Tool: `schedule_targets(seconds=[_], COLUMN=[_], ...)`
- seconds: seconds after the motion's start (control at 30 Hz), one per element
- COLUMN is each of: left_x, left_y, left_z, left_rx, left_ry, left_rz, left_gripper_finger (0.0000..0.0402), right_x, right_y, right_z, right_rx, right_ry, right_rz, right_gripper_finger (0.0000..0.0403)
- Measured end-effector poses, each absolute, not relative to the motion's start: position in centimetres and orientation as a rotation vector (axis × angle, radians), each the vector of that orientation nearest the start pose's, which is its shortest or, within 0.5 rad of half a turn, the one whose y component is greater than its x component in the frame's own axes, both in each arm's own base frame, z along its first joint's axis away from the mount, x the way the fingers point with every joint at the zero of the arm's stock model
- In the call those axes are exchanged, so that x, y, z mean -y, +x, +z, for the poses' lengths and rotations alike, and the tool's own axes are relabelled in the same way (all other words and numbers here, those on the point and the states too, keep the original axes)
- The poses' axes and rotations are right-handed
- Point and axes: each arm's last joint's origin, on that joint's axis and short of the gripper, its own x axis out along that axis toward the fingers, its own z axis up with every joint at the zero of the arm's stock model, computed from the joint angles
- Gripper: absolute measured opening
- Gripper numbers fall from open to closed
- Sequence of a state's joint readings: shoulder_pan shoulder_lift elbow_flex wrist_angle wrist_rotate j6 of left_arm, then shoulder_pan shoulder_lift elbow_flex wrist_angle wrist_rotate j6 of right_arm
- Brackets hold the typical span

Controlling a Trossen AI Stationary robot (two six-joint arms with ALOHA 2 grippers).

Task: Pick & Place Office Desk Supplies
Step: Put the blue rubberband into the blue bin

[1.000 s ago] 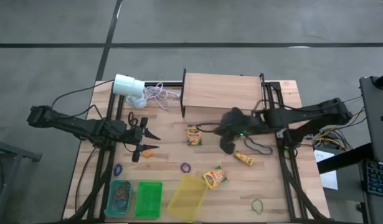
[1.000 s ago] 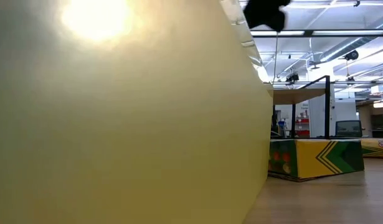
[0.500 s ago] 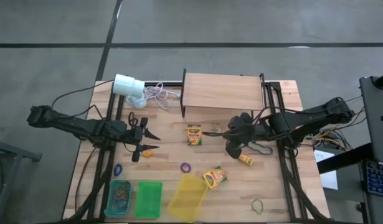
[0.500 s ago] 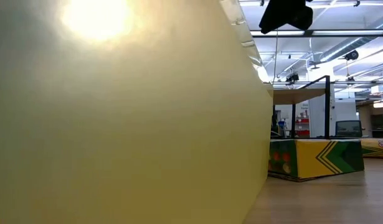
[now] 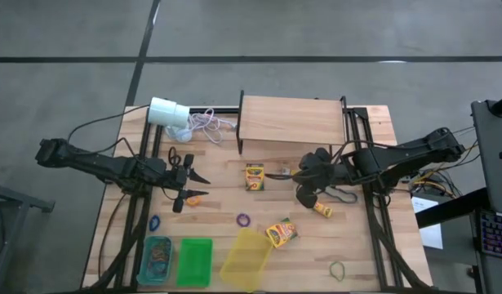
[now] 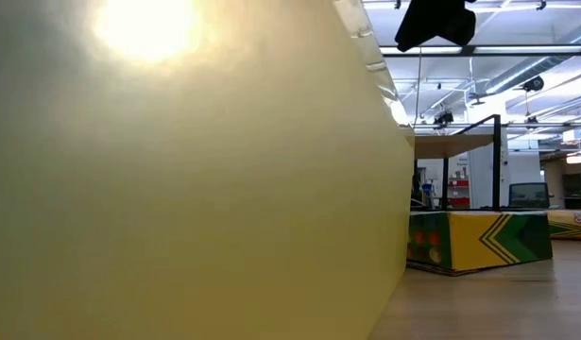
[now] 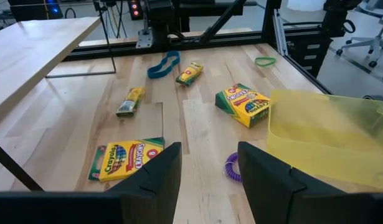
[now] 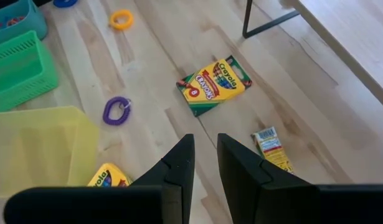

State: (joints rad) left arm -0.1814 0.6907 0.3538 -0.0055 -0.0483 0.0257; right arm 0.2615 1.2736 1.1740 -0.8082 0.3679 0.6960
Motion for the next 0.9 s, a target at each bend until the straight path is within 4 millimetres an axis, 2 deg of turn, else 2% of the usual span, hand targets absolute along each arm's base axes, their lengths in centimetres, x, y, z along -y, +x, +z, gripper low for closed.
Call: schedule_targets(seconds=[0.33, 0.43, 0.7, 0.9], left_x=[2.7, 2.7, 2.7, 2.7], left_y=[15.6, 15.6, 15.6, 15.6], left_z=[21.5, 21.5, 21.5, 21.5], left_rx=[-0.338, -0.339, -0.339, -0.339], left_ry=[0.065, 0.064, 0.064, 0.064], left_rz=[-0.136, -0.136, -0.136, -0.136], left_gripper_finger=[0.0161, 0.0161, 0.0161, 0.0161], right_x=[-5.5, -5.6, -5.6, -5.9], right_y=[24.4, 23.8, 21.8, 21.1], right_z=[30.6, 30.1, 28.0, 26.0], right_rx=[-0.815, -0.884, -1.039, -1.120], right_ry=[0.359, 0.338, 0.458, 0.547], right_rz=[-0.400, -0.418, -0.621, -0.660], right_gripper_finger=[0.0068, 0.0068, 0.0068, 0.0068])
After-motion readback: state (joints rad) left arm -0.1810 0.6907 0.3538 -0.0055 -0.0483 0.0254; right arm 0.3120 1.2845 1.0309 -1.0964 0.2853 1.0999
